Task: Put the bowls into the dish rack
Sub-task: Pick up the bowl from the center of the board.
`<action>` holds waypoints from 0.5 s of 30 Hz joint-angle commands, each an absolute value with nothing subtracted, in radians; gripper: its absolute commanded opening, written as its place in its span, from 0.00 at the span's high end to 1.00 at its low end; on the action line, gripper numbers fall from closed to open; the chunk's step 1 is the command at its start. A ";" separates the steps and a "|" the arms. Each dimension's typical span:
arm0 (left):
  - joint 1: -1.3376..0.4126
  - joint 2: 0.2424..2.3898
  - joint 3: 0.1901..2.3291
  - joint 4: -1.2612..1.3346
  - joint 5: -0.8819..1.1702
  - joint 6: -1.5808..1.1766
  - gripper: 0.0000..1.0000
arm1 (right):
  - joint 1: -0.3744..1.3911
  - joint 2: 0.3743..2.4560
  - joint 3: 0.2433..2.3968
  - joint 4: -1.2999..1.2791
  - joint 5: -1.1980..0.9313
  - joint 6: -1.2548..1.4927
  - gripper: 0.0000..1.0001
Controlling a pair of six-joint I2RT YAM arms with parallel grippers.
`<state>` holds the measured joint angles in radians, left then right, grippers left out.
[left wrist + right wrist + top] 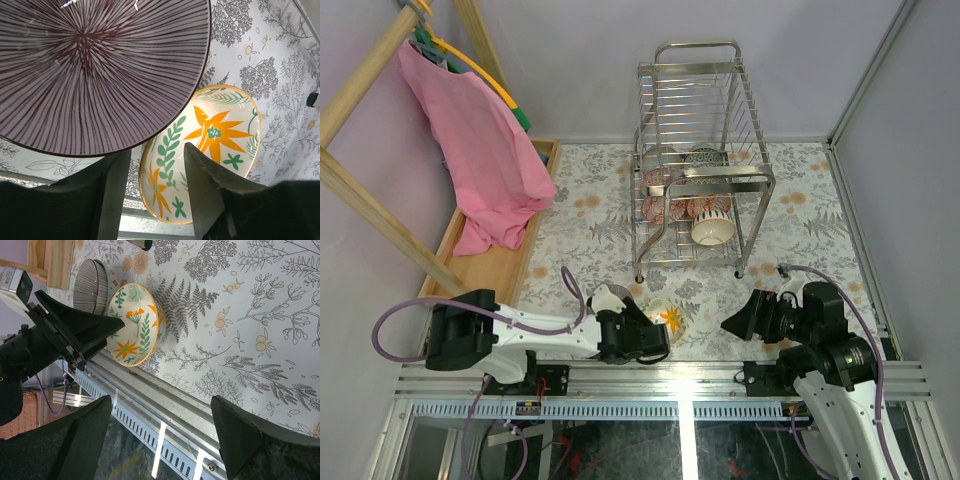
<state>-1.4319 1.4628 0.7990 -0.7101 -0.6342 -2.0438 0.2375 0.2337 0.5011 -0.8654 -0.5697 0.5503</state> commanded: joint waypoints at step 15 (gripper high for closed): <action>-1.418 1.543 0.921 -0.711 -0.621 -1.893 1.00 | 0.235 0.207 0.486 -0.900 -0.627 0.561 0.12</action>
<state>-1.4223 1.5208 0.8574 -0.7048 -0.6098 -1.9827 0.2375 0.2161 0.4866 -0.8761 -0.5697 0.5503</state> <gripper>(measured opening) 0.023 0.875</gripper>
